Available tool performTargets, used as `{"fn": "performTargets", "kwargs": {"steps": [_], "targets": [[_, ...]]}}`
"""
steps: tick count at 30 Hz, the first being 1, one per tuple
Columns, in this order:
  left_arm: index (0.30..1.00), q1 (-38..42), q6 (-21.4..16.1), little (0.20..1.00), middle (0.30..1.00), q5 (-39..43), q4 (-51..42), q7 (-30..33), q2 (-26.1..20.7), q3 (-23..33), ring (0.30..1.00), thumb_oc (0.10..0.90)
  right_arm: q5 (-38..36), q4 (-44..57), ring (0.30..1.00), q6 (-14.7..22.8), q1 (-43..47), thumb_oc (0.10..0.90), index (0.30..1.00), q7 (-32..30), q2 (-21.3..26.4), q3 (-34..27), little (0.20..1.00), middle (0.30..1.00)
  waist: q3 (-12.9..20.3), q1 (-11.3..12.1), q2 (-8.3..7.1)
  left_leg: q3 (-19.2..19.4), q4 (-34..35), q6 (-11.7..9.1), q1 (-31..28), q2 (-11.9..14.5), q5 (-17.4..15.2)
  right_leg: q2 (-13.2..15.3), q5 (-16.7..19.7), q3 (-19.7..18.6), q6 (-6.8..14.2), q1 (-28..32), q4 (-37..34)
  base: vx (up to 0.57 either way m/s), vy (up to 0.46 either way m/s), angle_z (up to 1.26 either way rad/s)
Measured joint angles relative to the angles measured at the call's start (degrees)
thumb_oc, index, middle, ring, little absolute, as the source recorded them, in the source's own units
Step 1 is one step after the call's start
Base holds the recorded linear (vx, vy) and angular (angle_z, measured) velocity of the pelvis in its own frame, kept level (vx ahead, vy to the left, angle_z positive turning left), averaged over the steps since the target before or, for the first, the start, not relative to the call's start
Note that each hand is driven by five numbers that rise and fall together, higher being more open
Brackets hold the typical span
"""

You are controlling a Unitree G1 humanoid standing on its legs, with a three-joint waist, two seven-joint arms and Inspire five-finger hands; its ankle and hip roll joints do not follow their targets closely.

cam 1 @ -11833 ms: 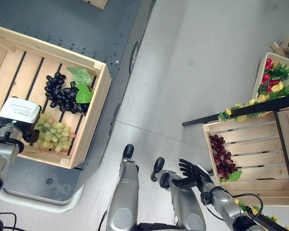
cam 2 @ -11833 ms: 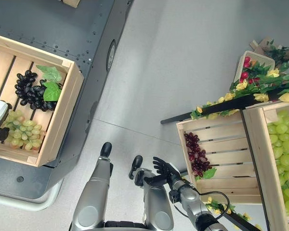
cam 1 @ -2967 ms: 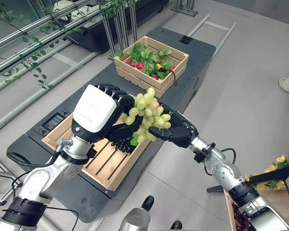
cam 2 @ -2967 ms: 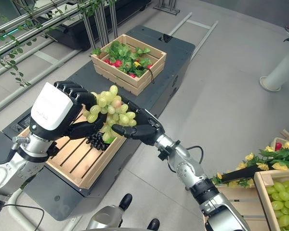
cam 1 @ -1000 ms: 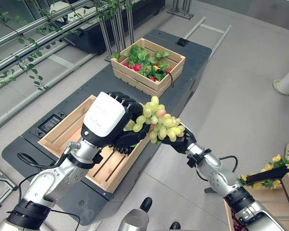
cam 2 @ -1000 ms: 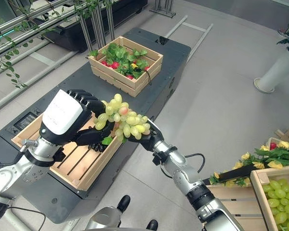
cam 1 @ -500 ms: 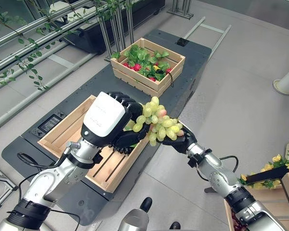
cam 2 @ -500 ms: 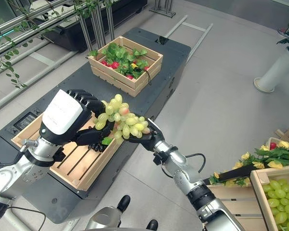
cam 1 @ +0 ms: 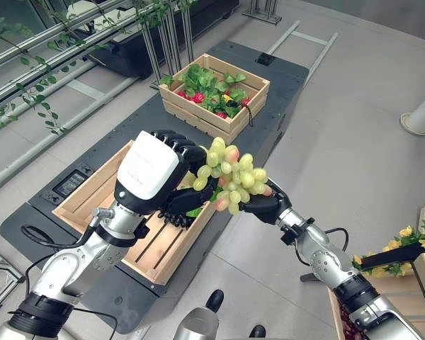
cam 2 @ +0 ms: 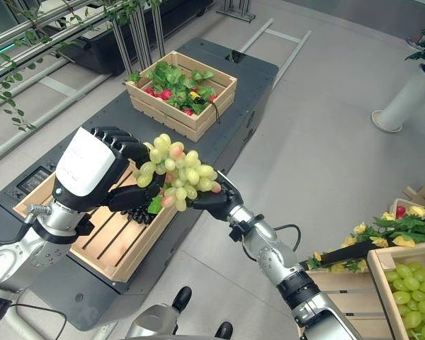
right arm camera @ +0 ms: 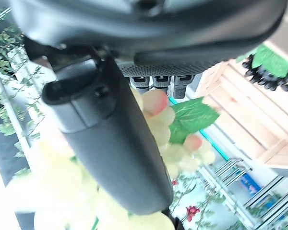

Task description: Pick up the fruits from the basket on one side to the basket on the other side

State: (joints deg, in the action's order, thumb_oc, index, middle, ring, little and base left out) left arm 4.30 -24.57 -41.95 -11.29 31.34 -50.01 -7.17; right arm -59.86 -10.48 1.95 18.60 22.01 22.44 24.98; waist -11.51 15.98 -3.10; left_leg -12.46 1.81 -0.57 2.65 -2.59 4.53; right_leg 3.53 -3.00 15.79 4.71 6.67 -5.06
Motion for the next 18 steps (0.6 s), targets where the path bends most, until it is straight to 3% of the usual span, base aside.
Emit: {"fn": "performTargets", "kwargs": {"steps": [12, 18], "targets": [[0.300, 0.0, 0.0, 0.300, 0.300, 0.0, 0.1, 0.0, 0.0, 0.5, 0.300, 0.400, -4.6, 2.0, 0.900, 0.0, -0.5, 0.800, 0.900, 3.9, 0.4, -1.6, 0.900, 0.900, 0.0, -1.4, 0.00, 0.5, 0.3, 0.0, -0.4, 0.3, 0.0, -0.2, 0.0, -0.9, 0.0, 0.0, 0.0, 0.00, -0.002, -0.02], [0.300, 0.0, 0.0, 0.300, 0.300, 0.0, 0.1, 0.0, 2.4, 0.5, 0.300, 0.400, -6.5, 2.7, 0.900, 0.3, -0.5, 0.800, 0.900, 3.9, -1.0, -1.8, 0.900, 0.900, 0.0, -1.5, 0.01, 0.5, 0.4, 0.0, -0.4, 0.3, 0.0, -0.2, 0.0, -1.0, 0.0, -0.1, 0.0, 0.00, 0.000, 0.00]]}}
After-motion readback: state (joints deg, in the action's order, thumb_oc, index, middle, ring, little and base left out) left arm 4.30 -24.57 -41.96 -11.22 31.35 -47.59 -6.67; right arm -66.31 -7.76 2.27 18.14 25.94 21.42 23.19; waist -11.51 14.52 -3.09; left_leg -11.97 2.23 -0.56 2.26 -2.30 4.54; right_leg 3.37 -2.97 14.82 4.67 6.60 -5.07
